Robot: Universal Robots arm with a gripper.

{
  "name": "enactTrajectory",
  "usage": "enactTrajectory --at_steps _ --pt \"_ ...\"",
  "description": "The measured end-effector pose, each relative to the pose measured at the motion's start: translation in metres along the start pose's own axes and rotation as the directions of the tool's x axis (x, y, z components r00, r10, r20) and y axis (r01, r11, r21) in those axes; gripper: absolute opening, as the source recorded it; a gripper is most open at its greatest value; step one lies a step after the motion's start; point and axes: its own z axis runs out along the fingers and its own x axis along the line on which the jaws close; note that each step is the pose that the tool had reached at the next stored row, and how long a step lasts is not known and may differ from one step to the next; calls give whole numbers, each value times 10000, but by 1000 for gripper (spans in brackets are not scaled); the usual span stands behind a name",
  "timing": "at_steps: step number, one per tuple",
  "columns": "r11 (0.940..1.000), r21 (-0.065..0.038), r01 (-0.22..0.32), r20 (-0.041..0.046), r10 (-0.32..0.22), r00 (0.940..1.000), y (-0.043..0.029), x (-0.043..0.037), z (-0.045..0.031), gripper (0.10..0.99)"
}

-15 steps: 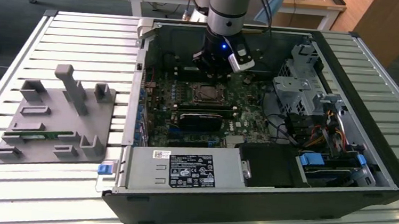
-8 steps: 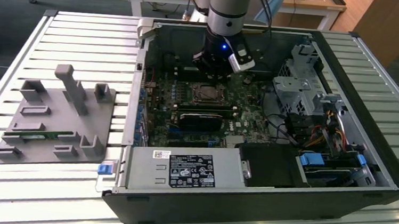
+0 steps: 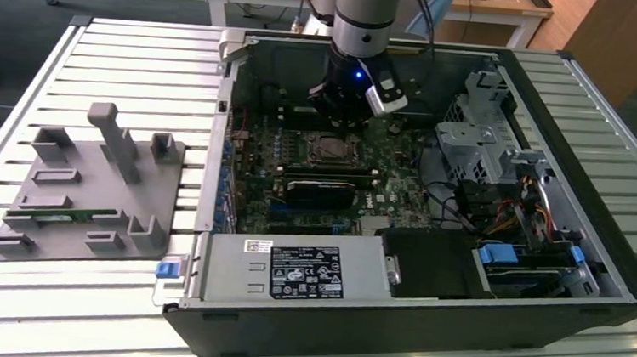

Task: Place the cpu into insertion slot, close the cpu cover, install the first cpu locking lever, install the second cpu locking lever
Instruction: 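Install the first cpu locking lever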

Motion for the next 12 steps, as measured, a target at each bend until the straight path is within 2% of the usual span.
enactTrajectory --at_steps 2,5,7,10,12 --pt "10000 -11 -2 2 2 10000 4 -3 4 106" --pt "9999 -148 -1 -1 1 10000 8 -6 5 106" --pt "9996 -298 -4 -15 3 10000 4 -3 -1 106" --pt "9980 -633 -6 -9 5 10000 15 -9 10 106" --pt "9972 -750 -10 -15 8 10000 15 -8 8 106"
